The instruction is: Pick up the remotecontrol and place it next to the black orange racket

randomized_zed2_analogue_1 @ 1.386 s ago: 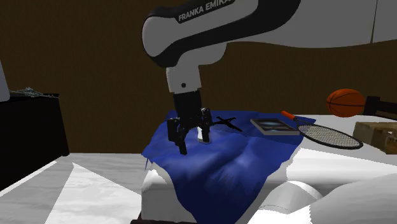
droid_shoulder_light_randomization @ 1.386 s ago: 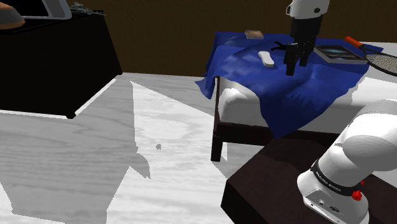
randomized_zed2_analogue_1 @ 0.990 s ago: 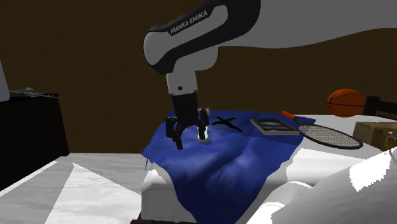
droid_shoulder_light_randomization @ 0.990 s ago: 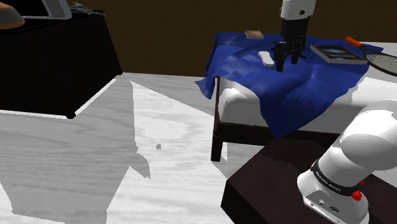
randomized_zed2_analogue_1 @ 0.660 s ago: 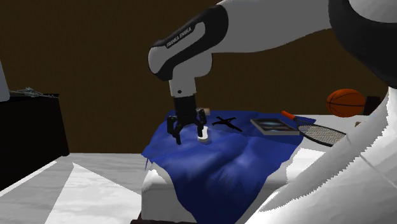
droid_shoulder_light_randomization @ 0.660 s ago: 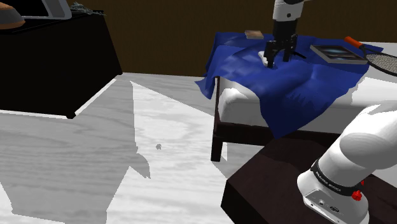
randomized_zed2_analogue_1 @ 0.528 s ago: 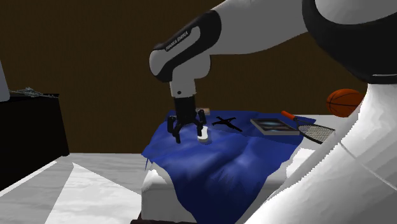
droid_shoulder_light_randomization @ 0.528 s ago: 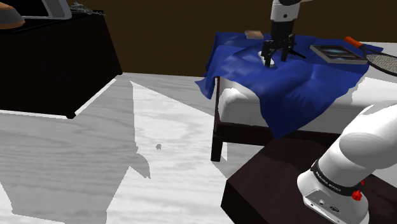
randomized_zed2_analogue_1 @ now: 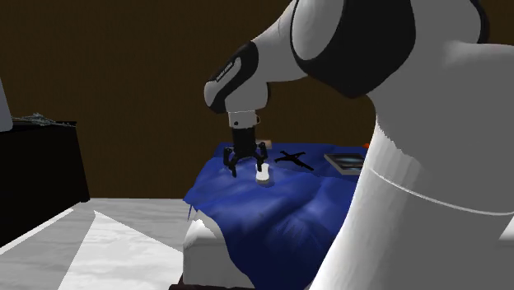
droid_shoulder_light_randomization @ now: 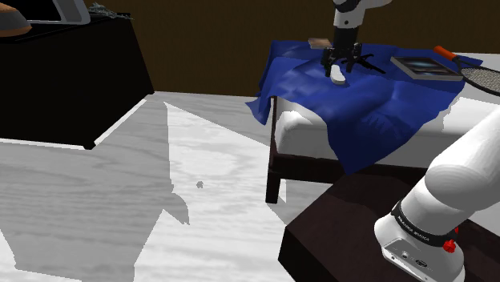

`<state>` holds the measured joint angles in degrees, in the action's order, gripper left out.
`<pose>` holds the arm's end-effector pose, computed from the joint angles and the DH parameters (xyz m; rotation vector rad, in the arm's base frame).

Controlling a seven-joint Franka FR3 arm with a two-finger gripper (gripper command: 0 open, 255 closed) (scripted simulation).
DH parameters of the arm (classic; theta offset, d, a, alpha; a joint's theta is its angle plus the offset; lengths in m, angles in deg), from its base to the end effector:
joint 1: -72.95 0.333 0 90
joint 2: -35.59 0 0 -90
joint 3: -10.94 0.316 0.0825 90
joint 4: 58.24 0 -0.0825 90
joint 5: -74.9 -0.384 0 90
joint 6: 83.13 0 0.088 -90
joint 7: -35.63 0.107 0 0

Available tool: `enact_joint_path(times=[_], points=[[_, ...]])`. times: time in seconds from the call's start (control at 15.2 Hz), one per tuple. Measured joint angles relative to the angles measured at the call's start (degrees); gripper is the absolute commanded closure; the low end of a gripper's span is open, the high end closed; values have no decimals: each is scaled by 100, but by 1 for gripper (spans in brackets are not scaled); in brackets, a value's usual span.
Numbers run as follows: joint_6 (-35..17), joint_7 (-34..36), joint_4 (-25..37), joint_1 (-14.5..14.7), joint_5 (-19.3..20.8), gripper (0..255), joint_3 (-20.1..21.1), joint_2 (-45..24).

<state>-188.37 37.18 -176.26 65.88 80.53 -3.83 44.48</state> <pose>0.4631 -0.1993 0.4947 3.0439 -0.5768 -0.1250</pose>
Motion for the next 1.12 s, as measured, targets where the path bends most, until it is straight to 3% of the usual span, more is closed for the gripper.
enact_joint_path(times=[0.46, 1.12], points=[[-202, 32, 1300, -293, -464, 0, -336, -1362], [-16, 29, 3538, -1067, -1323, 0, -639, -3304]])
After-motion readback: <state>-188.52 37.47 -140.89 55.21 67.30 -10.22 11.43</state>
